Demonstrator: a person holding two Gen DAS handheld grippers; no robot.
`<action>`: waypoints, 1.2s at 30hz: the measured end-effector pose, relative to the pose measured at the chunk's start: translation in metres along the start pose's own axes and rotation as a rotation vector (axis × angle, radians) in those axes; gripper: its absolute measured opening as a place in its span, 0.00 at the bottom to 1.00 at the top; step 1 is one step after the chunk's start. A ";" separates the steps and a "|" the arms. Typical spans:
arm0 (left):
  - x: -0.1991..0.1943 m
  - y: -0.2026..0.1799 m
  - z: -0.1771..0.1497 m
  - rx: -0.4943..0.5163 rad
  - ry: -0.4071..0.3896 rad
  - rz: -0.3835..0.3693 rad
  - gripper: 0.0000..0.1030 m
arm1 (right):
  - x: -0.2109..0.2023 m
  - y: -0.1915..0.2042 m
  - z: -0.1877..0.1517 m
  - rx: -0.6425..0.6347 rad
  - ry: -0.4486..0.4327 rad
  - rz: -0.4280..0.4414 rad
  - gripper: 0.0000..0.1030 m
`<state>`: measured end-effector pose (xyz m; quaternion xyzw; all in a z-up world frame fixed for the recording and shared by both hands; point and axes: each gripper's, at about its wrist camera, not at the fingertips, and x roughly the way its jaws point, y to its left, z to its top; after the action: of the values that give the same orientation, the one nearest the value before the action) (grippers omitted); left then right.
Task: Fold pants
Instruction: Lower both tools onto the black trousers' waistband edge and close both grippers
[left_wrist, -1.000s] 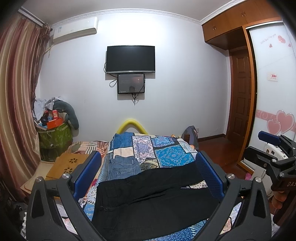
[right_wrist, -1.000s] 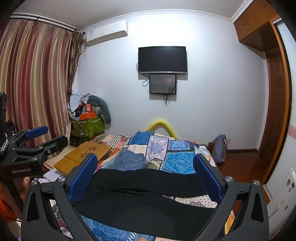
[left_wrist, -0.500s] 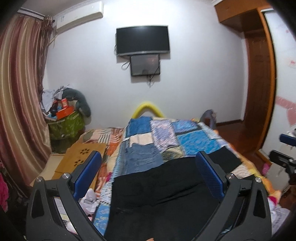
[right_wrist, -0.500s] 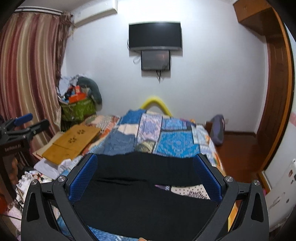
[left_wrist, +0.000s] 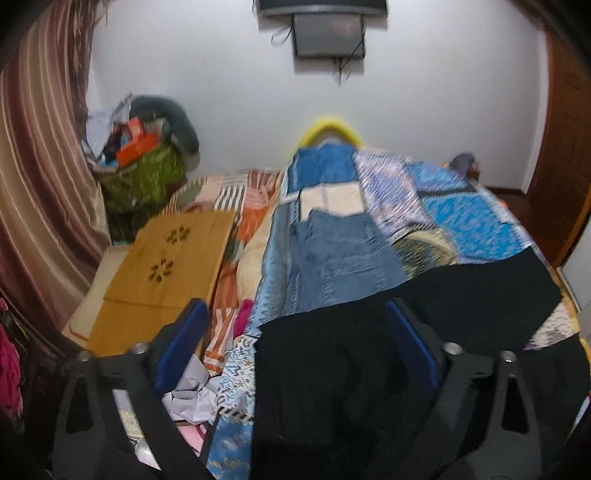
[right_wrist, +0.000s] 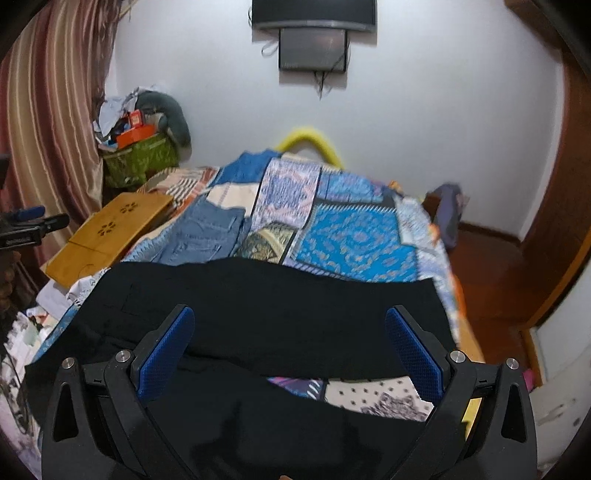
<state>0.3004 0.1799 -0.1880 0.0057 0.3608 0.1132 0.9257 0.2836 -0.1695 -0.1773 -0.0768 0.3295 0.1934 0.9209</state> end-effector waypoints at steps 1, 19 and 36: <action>0.018 0.006 -0.001 -0.005 0.037 0.000 0.85 | 0.010 -0.006 0.002 0.013 0.015 0.020 1.00; 0.181 0.044 -0.049 -0.143 0.407 -0.079 0.61 | 0.171 -0.023 0.032 -0.133 0.200 0.122 0.87; 0.184 0.036 -0.055 -0.104 0.435 -0.117 0.24 | 0.259 -0.008 0.037 -0.156 0.358 0.358 0.58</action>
<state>0.3870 0.2507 -0.3482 -0.0873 0.5453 0.0761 0.8302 0.4911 -0.0875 -0.3132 -0.1213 0.4795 0.3615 0.7904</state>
